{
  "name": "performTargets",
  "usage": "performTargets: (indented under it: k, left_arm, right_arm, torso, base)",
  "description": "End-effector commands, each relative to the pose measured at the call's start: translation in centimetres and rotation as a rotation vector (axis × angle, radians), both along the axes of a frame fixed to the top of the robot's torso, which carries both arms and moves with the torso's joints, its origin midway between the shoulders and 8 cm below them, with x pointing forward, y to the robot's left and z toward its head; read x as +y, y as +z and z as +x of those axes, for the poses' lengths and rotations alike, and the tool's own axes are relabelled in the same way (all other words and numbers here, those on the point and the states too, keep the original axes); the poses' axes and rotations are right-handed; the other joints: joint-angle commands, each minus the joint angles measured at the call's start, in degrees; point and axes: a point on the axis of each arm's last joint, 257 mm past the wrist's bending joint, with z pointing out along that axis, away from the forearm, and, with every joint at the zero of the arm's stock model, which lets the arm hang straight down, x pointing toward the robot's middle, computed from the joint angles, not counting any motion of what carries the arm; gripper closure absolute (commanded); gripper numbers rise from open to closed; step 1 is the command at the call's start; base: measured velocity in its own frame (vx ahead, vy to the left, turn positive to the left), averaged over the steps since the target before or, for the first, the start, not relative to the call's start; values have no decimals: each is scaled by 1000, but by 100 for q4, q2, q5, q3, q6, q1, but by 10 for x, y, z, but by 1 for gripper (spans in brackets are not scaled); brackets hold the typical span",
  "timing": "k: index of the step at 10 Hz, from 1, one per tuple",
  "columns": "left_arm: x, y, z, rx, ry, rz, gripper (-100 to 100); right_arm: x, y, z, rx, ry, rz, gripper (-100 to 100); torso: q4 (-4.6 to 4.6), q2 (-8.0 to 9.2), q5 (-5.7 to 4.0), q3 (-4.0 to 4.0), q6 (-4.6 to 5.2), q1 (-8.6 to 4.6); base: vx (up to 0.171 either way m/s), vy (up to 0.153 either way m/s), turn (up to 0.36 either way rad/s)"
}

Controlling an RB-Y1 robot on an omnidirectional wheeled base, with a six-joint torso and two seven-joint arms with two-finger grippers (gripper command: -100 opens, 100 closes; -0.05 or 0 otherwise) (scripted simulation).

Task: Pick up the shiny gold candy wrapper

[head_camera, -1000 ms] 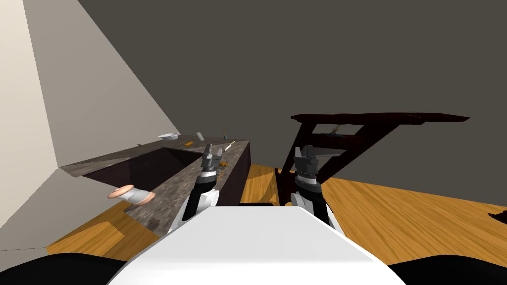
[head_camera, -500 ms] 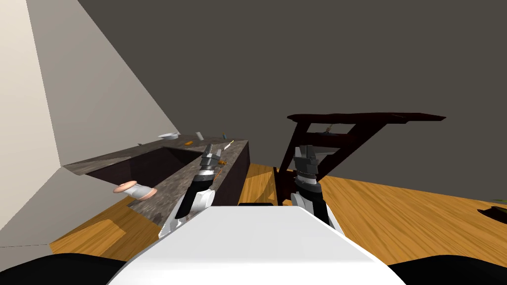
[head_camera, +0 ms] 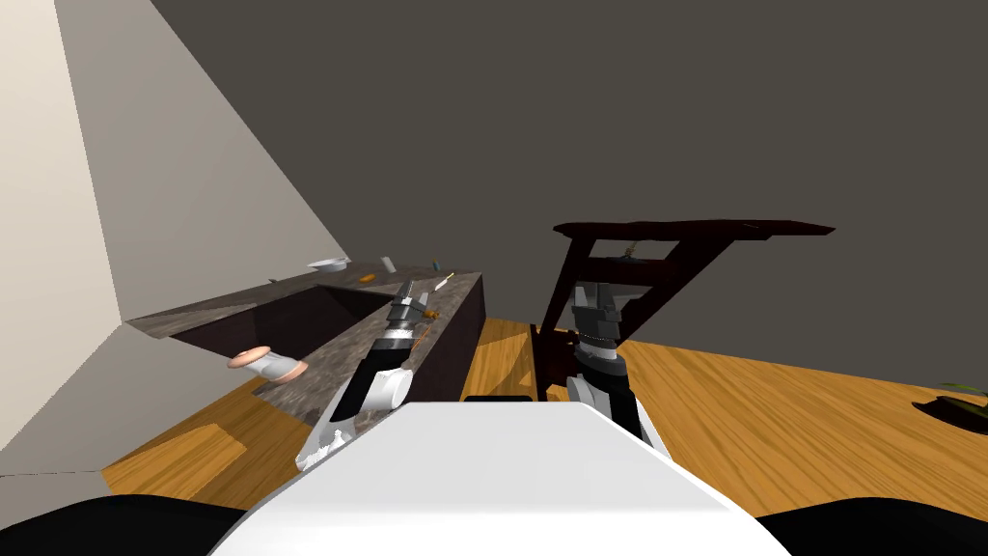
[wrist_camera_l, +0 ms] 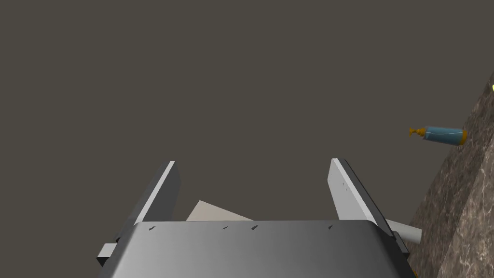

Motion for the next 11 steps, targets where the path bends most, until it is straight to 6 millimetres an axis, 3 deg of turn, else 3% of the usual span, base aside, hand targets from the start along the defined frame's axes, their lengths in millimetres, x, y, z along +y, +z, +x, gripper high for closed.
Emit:
performTargets:
  k: [1, 11]
  left_arm:
    - [4, -5, 3, 25, 8, 2, -100]
    - [41, -34, 19, 228, 68, 1, -100]
  right_arm:
    - [0, 0, 0, 0, 0, 0, 0]
    - [0, 0, 0, 0, 0, 0, 0]
  torso:
    - [0, 0, 0, 0, 0, 0]
    - [-2, -11, 2, -6, -1, 12]
  base:
    - [-49, -50, 0]
    - [-46, -49, 9]
